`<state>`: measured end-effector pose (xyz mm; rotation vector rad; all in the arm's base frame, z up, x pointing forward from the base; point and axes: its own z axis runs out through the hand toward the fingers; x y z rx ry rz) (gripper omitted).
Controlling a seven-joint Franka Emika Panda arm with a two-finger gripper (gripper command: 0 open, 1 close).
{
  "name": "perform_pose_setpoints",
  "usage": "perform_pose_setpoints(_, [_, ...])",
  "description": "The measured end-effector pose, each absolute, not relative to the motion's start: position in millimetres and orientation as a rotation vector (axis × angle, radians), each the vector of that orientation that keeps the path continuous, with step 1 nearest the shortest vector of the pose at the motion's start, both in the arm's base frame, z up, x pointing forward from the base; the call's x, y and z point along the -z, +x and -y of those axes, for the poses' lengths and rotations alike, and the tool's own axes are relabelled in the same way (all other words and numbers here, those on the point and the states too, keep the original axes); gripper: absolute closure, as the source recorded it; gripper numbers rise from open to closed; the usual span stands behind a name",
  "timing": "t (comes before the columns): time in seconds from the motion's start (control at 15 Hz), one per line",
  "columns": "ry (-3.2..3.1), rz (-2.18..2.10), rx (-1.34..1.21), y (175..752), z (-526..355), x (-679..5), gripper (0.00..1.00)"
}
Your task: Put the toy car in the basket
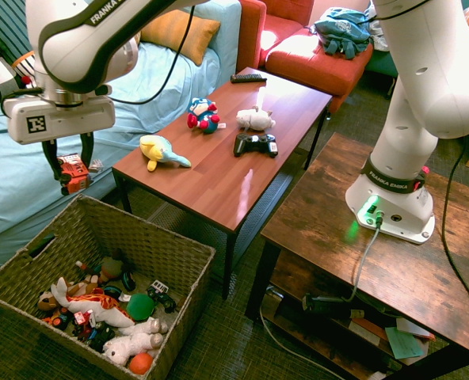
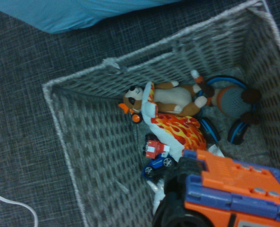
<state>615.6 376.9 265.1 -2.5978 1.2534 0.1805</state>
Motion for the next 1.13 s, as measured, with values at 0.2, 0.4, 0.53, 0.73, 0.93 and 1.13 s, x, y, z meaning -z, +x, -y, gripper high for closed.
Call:
perform_pose_setpoints(0.2, [-2.596, -1.244, -0.197, 627.8, -389.0, -257.9, 0.0])
perform_pose_setpoints(0.4, [-2.598, -1.26, -0.199, 631.8, -384.3, -248.5, 0.0])
perform_pose_setpoints(0.53, [-2.592, -1.274, -0.183, 633.1, -376.7, -245.7, 0.0])
perform_pose_setpoints(0.73, [-2.534, -1.332, -0.112, 635.4, -329.2, -261.8, 0.0])
perform_pose_setpoints(0.93, [-2.441, -1.416, -0.056, 636.2, -255.5, -276.5, 0.0])
perform_pose_setpoints(1.13, [-2.328, -1.504, -0.04, 617.1, -185.8, -253.4, 0.0])
